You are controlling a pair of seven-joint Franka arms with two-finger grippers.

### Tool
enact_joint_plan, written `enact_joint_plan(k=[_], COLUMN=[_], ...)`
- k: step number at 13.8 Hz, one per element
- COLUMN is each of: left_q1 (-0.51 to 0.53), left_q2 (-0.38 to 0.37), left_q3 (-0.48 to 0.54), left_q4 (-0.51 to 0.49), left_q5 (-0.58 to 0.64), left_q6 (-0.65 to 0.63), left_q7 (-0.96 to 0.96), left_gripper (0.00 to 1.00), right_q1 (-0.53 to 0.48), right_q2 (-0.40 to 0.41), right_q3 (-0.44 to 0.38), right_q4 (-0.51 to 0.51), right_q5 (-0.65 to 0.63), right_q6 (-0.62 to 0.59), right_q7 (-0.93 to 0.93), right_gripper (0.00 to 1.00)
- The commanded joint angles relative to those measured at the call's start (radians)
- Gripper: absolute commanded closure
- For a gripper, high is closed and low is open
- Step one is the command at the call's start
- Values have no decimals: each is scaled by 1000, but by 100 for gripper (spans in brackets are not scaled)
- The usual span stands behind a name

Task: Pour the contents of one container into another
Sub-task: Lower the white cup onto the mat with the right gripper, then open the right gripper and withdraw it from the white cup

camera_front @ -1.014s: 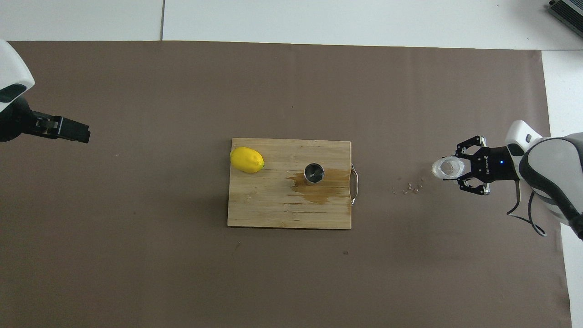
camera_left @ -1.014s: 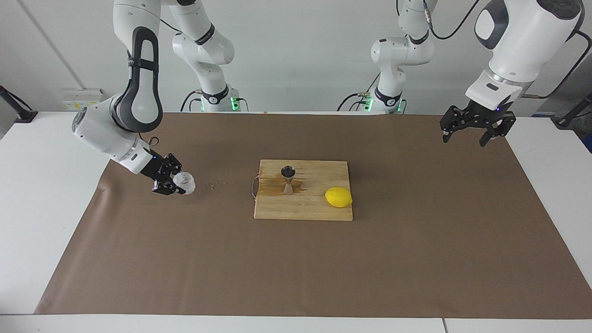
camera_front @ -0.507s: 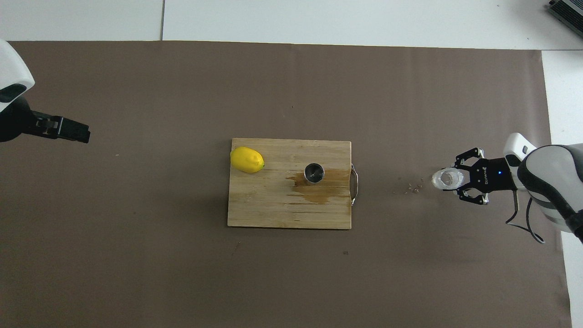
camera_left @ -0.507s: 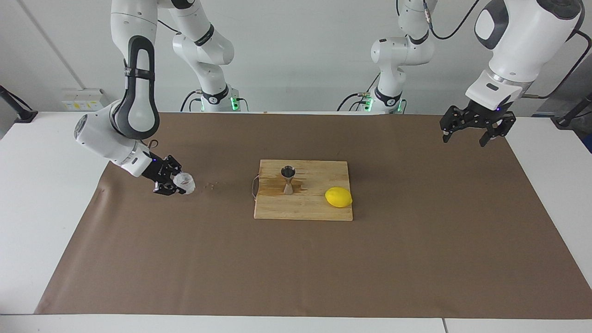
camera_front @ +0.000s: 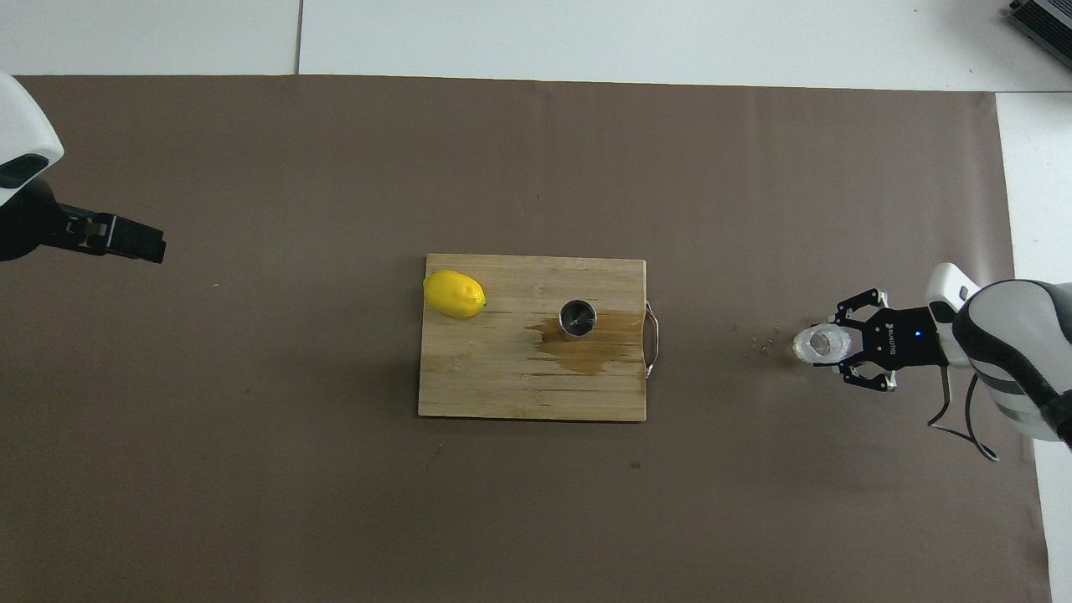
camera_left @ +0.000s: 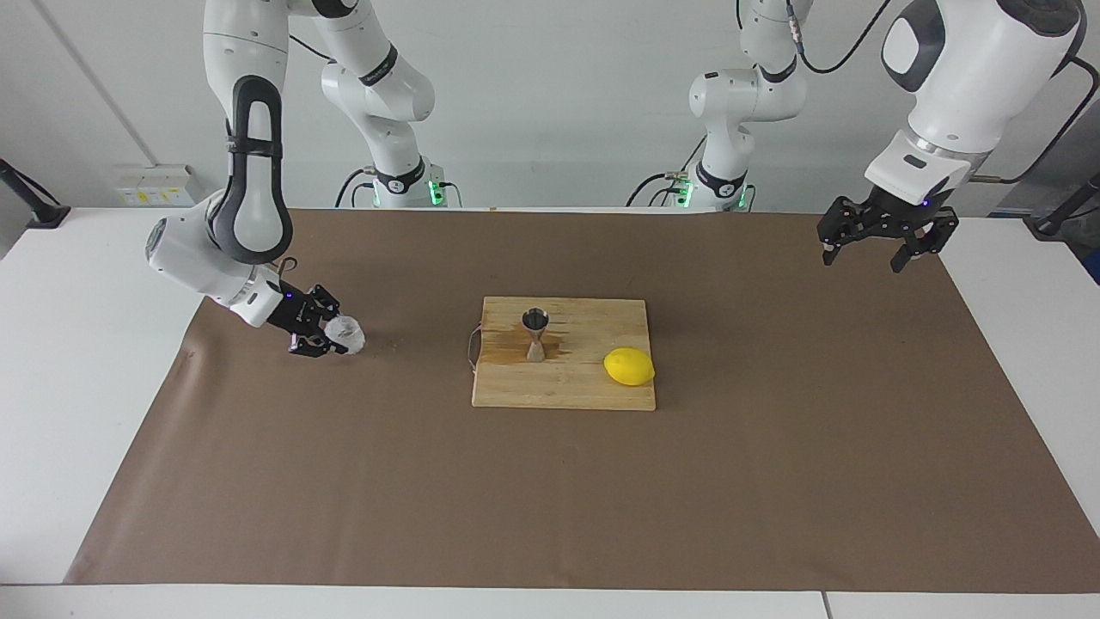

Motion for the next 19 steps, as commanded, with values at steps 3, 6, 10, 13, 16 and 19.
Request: enact_joint_plan(k=[3, 6, 10, 13, 16, 19], left_q1=[8, 6, 8, 8, 8, 8], left_q2=[-26, -26, -26, -26, -26, -26], left_q3=[-4, -4, -4, -4, -4, -4], left_q4=[-25, -25, -25, -25, -25, -25], left_q5=[-10, -10, -10, -10, -10, -10], left_q6=[7, 7, 7, 7, 7, 7], left_q7=[-7, -7, -7, -7, -7, -7], left_gripper=[0, 0, 0, 0, 0, 0], right_q1=[-15, -15, 3, 6, 38, 124], right_q2=[-8, -16, -106, -187, -292, -353], right_q3=[10, 10, 8, 8, 20, 20], right_q4=[-14, -8, -8, -3, 3, 66], right_q5=[39, 39, 23, -18, -120, -318], right_q6=[-7, -15, -51, -84, -96, -97], right_q7=[-25, -10, 135, 275, 502, 848], right_gripper=[12, 0, 0, 0, 0, 0])
